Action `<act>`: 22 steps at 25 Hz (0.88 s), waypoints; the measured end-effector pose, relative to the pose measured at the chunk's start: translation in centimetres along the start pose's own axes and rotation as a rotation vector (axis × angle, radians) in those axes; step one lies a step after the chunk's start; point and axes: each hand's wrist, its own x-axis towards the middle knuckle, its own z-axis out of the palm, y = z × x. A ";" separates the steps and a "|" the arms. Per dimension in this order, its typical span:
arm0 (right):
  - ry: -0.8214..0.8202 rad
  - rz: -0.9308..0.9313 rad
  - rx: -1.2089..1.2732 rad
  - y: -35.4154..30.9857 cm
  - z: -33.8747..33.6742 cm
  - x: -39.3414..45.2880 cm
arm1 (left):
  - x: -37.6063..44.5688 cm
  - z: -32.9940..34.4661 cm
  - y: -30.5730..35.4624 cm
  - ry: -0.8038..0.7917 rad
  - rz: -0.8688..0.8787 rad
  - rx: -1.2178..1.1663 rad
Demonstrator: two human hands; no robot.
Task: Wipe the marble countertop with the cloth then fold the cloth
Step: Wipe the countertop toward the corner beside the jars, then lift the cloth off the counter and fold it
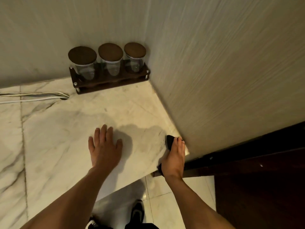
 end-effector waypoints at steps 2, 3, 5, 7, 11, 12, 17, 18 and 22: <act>0.004 0.008 0.031 0.4 -0.3 -0.8 | -0.1 -0.8 -0.4 -0.038 0.024 -0.046; 0.000 0.006 0.029 0.7 -0.5 -1.0 | -0.3 -1.3 -0.6 -0.052 0.043 -0.060; -0.018 -0.006 0.022 1.2 -0.7 -1.6 | -1.4 -2.2 -0.7 -0.033 0.084 -0.068; -0.051 -0.019 0.042 1.5 -1.0 -2.4 | -3.2 -2.7 -0.2 0.002 0.122 -0.090; -0.141 -0.103 0.037 1.3 -1.3 -5.4 | -7.5 -3.1 1.5 -0.014 0.056 -0.326; -0.162 -0.126 0.039 1.1 -1.3 -6.3 | -8.3 -3.2 1.7 -0.041 0.012 -0.413; -0.301 -0.279 0.093 -1.1 -0.3 -11.9 | -11.6 -4.4 0.7 -0.073 -0.175 -0.656; -0.340 -0.313 0.110 -1.9 0.0 -13.2 | -11.9 -5.0 0.1 -0.083 -0.213 -0.672; -0.521 -0.441 0.226 -5.1 1.2 -17.4 | -13.1 -8.1 -3.0 -0.129 -0.386 -0.853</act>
